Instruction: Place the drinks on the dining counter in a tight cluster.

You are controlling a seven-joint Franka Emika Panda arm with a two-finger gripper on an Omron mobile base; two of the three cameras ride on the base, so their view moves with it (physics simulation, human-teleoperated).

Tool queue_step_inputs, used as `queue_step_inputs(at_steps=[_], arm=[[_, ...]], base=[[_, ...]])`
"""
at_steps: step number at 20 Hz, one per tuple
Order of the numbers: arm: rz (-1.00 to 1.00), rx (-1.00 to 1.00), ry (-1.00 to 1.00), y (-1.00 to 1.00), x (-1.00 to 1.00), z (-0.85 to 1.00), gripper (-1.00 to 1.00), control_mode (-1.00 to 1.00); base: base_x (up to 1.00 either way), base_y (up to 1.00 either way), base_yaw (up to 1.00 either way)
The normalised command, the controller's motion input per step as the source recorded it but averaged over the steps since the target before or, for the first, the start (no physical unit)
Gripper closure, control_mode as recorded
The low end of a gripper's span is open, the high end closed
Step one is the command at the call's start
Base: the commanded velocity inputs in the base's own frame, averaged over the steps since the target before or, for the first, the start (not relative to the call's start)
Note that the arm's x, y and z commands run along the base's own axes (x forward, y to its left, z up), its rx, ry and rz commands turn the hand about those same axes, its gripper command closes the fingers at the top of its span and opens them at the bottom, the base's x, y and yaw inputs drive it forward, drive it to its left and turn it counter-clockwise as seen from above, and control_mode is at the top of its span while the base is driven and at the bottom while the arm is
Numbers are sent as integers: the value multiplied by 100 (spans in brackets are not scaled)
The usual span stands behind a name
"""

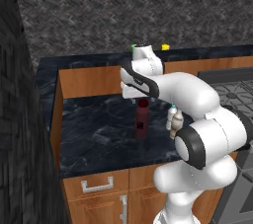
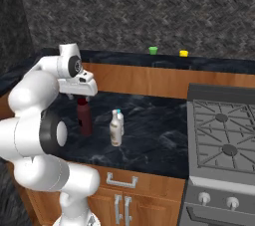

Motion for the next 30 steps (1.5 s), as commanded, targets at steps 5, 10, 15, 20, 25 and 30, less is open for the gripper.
queue_step_inputs(at_steps=[5,10,15,20,25,30], arm=[[0,0,1,0,0,-10,-100,-100],[0,0,3,-2,3,-9,-100,-100],[0,0,2,-6,2,-8,-100,-100],[1,0,0,-1,6,-5,-100,-100],[0,0,0,0,4,-10,-100,-100],[0,0,0,0,0,-8,-100,-100]], base=[[0,0,0],[0,0,0],[0,0,0],[0,0,0],[0,0,0],[0,0,0]])
